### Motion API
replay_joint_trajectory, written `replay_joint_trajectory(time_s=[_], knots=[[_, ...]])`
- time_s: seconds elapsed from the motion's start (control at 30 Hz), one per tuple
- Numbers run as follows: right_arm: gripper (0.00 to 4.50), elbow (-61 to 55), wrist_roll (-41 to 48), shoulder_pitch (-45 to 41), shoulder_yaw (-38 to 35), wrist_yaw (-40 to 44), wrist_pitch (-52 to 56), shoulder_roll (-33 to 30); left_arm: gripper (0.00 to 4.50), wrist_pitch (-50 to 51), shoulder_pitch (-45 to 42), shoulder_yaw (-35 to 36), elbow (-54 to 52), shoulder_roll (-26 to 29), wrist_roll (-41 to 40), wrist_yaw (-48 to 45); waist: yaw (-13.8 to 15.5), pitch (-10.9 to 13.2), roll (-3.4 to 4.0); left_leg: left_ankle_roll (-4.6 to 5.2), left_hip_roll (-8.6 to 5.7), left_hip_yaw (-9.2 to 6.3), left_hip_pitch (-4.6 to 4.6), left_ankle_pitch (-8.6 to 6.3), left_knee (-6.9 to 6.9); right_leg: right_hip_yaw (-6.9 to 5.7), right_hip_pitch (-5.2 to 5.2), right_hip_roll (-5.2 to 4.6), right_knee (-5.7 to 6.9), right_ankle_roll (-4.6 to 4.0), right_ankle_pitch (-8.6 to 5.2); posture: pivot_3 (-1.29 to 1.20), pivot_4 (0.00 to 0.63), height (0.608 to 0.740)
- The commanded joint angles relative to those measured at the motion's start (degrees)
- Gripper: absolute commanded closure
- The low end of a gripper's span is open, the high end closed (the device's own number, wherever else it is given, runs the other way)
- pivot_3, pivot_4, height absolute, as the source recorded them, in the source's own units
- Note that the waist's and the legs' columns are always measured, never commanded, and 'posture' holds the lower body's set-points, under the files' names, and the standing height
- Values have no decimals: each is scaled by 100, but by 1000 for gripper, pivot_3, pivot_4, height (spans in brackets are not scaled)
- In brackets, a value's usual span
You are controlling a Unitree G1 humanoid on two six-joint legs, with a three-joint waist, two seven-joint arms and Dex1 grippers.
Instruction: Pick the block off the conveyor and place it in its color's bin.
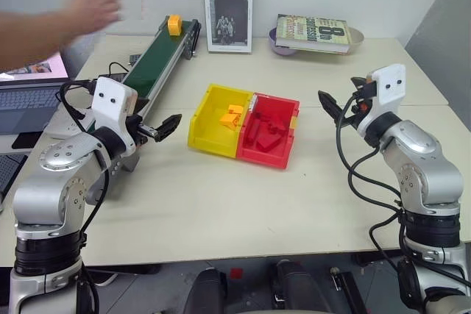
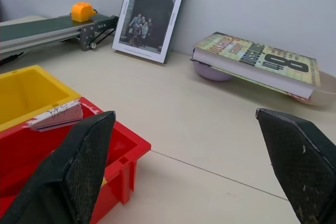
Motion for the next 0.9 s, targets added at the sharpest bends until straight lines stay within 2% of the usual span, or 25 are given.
replay_joint_trajectory(time_s=[0.03,0.2,0.43,0.67,0.9], knots=[[0,-125,69,-164,-34,170,-67,-154,62,-98,-103,61,-15,250,-12,-233,0,0,0,0,0,0,0,0,0,0,0,0,0,0,0,0,150,740],[0,-237,805,-310,165,1425,261,-599,62,-26,-301,113,311,822,-272,-1053,-1,1,1,0,0,-1,0,0,0,-3,-1,1,0,0,0,0,150,740],[0,-279,1292,-340,481,2491,391,-1050,62,-31,-296,420,725,1388,-482,-1701,-4,1,1,0,3,-2,1,0,-2,-6,-1,2,-1,-4,-4,0,150,740],[0,-133,1085,-401,657,2391,179,-953,62,-76,-137,629,710,1196,-363,-1323,-2,1,2,0,2,1,1,0,-1,-3,-1,-1,-1,-3,-4,0,150,740],[0,-344,1160,-538,915,2257,208,-629,62,-558,-161,982,1255,447,380,333,0,1,1,0,6,0,3,0,0,-3,-2,-1,7,-4,-2,0,150,740]])
